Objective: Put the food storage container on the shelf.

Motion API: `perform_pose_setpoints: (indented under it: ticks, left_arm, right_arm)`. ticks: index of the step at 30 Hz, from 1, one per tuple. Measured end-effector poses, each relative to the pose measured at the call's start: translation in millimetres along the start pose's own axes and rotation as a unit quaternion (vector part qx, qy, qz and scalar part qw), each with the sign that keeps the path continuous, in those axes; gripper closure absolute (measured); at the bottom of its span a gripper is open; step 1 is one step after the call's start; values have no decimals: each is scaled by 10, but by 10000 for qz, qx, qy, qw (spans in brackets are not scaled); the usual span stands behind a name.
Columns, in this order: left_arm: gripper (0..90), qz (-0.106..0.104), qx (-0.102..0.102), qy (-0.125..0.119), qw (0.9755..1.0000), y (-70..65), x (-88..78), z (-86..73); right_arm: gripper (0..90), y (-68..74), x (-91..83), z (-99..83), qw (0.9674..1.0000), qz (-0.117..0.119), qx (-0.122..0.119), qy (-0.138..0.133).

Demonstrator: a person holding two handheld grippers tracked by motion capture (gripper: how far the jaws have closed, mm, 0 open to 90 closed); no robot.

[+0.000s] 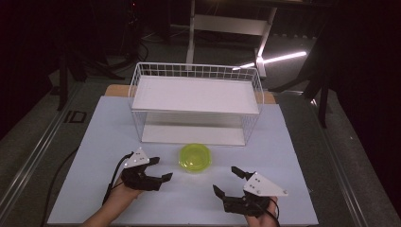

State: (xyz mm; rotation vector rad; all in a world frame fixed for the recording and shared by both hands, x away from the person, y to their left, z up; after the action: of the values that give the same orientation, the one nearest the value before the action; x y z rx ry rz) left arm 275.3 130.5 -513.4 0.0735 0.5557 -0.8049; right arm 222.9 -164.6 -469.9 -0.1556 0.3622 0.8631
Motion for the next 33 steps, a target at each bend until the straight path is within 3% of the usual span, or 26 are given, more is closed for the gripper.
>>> perform_pose_setpoints:
  ticks: [1,3,7,11,14,16,18,21,23,26,28,33]
  left_arm:
    - [125,-35,-31,-136,9999,-23,-46,47]
    - [27,-54,-43,-309,9995,-54,-97,108]
    - [22,-125,-84,-548,9984,-119,-151,218]
    - [22,-284,-2,-546,9981,-171,-150,306]
    - [23,-292,68,-583,9979,-182,-123,362]
    - [23,-149,155,-554,9982,-172,-99,387]
    - [24,-144,55,-580,9982,-161,-66,418]
    - [23,-150,-173,-631,9977,-134,-20,467]
    - [24,-191,-305,-566,9977,-113,29,502]
    - [24,-90,-281,-338,9990,-94,104,539]
    - [24,19,-194,-242,9995,-96,165,565]
    - [24,-34,-285,-90,9995,-67,313,623]
  right_arm:
    - [175,6,4,7,10000,-15,-38,28]
    - [175,16,14,34,10000,5,-65,44]
    - [175,18,26,102,9999,68,-73,82]
    - [138,-54,61,174,9999,80,23,85]
    - [132,-112,108,233,9999,127,8,47]
    - [124,-155,153,270,9999,53,-98,37]
    - [122,-196,202,313,9999,66,-140,-77]
    - [124,-251,294,346,9998,-27,-62,168]
    - [125,-293,349,372,9999,1,32,158]
    - [125,-371,451,389,9985,191,447,244]
    - [115,-399,518,393,9987,155,405,252]
    - [135,-476,665,357,9982,100,486,328]
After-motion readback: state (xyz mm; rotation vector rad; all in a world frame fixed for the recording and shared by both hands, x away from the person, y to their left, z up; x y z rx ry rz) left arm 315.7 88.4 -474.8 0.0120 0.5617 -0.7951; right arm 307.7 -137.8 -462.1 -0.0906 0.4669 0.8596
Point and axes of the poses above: each handheld gripper's, and its own axes: x roughly forward along the jaws, z roughly out of its top, y roughly to its left, the point moved 4 cm from there along x, roughly forward along the jaws, and after that the axes turned 3 degrees about z, right-handed, at the moved point
